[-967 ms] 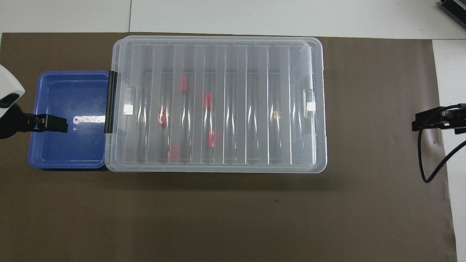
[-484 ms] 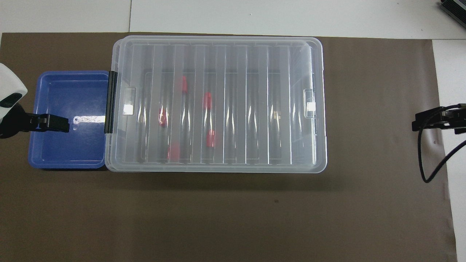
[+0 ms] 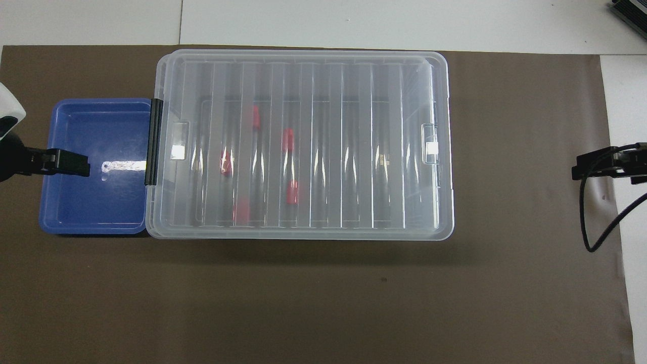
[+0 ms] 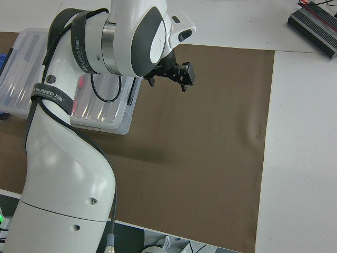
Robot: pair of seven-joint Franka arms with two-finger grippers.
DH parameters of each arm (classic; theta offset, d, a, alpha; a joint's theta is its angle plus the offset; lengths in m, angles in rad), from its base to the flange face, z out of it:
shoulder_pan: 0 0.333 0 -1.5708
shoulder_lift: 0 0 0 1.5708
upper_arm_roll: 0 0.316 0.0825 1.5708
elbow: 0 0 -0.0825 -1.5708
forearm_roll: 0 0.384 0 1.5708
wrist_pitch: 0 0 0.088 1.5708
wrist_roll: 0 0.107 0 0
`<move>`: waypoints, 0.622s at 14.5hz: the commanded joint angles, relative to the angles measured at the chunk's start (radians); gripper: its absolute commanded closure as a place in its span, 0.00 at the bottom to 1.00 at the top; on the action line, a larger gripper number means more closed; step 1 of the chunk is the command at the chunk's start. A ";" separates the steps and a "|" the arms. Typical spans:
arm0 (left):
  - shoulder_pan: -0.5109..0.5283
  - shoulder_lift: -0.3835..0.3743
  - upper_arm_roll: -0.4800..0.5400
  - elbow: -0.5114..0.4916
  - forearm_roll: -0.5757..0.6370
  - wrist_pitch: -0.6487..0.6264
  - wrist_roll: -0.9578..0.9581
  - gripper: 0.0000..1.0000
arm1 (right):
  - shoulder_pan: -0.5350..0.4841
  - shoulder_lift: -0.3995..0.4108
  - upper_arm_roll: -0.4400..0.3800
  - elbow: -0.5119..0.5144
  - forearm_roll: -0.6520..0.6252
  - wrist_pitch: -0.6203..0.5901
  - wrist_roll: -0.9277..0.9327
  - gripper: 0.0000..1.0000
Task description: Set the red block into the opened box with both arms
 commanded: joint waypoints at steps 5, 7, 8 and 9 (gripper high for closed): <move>-0.008 0.038 0.009 0.065 -0.004 -0.061 0.009 0.00 | 0.000 -0.019 0.003 -0.026 0.002 0.024 0.017 0.00; -0.008 0.036 0.009 0.067 -0.005 -0.059 0.009 0.00 | 0.001 -0.019 0.003 -0.025 0.001 0.023 0.019 0.00; -0.008 0.038 0.009 0.067 -0.005 -0.059 0.009 0.00 | 0.000 -0.019 0.003 -0.025 0.001 0.023 0.019 0.00; -0.008 0.038 0.009 0.065 -0.005 -0.061 0.009 0.00 | 0.000 -0.020 0.003 -0.025 0.002 0.017 0.019 0.00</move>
